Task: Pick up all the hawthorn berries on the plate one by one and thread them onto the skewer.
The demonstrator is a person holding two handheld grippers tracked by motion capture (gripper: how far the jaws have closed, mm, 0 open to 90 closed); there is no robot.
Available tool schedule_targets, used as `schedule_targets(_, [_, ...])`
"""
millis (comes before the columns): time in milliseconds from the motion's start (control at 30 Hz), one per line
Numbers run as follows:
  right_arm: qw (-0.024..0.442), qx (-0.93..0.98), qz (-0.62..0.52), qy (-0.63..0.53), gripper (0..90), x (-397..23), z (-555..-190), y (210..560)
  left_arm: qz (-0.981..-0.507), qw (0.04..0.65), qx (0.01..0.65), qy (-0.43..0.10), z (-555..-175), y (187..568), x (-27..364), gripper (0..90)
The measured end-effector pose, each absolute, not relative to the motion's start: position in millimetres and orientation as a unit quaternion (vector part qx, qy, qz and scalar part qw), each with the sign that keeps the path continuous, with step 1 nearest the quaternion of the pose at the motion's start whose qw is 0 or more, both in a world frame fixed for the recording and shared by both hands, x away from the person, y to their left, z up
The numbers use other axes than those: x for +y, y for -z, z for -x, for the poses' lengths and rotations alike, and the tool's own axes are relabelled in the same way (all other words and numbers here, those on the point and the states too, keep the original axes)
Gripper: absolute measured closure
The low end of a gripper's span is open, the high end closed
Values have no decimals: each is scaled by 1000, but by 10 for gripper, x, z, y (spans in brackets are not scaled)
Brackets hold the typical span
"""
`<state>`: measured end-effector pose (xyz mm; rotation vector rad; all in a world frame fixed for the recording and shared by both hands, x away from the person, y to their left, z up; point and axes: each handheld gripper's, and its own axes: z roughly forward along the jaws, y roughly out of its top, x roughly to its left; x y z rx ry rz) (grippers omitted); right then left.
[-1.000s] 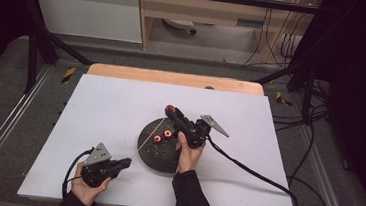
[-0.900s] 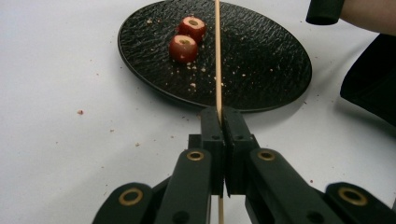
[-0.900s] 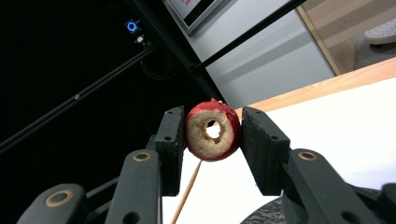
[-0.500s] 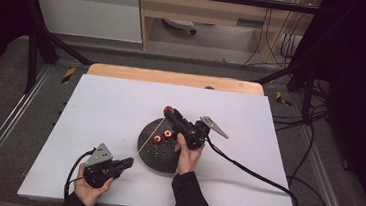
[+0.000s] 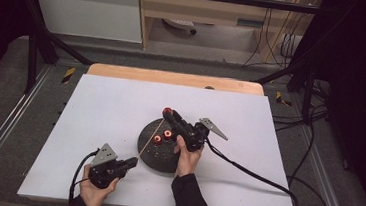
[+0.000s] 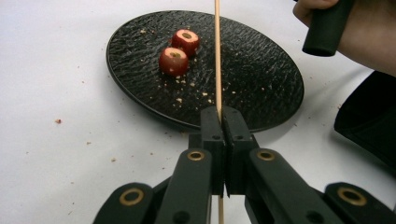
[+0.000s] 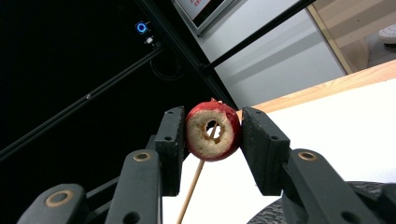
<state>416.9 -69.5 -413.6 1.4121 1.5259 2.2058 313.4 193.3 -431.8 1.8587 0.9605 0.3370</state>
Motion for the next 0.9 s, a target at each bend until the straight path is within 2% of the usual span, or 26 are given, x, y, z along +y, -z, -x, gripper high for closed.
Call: schedule_targets(900, [28, 526, -462, -713, 618, -687, -4101, 4150, -757, 495, 400, -147, -3311, 4181, 1758, 885])
